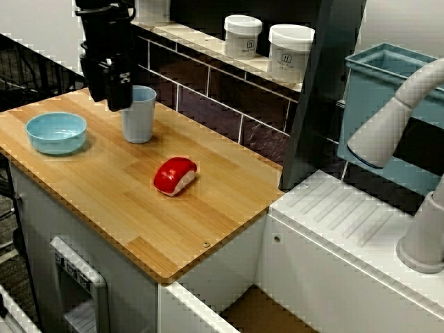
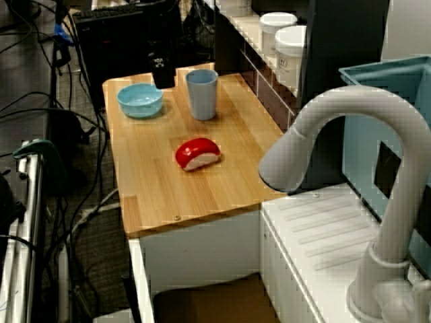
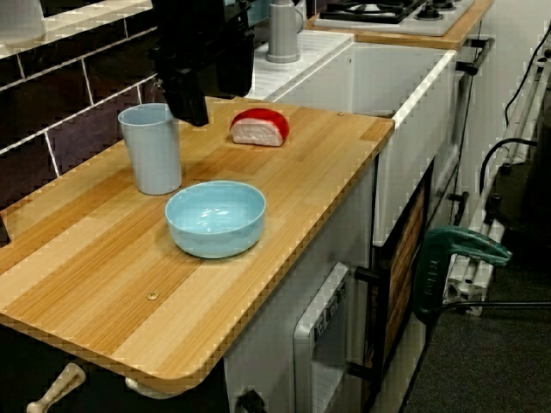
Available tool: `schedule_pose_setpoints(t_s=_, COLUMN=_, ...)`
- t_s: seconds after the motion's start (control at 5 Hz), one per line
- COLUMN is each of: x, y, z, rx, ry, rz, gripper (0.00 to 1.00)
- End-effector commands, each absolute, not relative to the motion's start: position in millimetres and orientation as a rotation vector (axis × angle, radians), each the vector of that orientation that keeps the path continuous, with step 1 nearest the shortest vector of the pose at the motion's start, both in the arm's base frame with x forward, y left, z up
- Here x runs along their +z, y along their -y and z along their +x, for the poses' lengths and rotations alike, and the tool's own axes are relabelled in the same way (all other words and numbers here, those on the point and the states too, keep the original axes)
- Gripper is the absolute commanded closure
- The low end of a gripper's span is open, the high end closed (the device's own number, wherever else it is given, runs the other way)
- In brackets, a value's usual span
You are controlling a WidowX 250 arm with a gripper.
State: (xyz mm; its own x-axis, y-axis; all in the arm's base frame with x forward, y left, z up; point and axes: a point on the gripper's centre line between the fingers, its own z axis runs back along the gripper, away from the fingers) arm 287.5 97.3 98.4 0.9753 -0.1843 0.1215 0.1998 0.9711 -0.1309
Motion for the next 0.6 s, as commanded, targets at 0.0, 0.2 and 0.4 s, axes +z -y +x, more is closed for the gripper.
schedule_pose_setpoints(t_s=0.0, x=91.9, y=-123.1, z=265.6, rx=-0.186, ry=0.122, rz=-0.099, gripper=0.0)
schedule_pose_setpoints(t_s=0.2, x=86.4, y=-123.6, z=257.3, rx=-0.189, ry=0.094, rz=-0.095, gripper=0.0)
schedule_pose_setpoints(t_s=0.4, x=81.6, y=-126.7, z=252.7, rx=-0.182, ry=0.077, rz=-0.083, gripper=0.0)
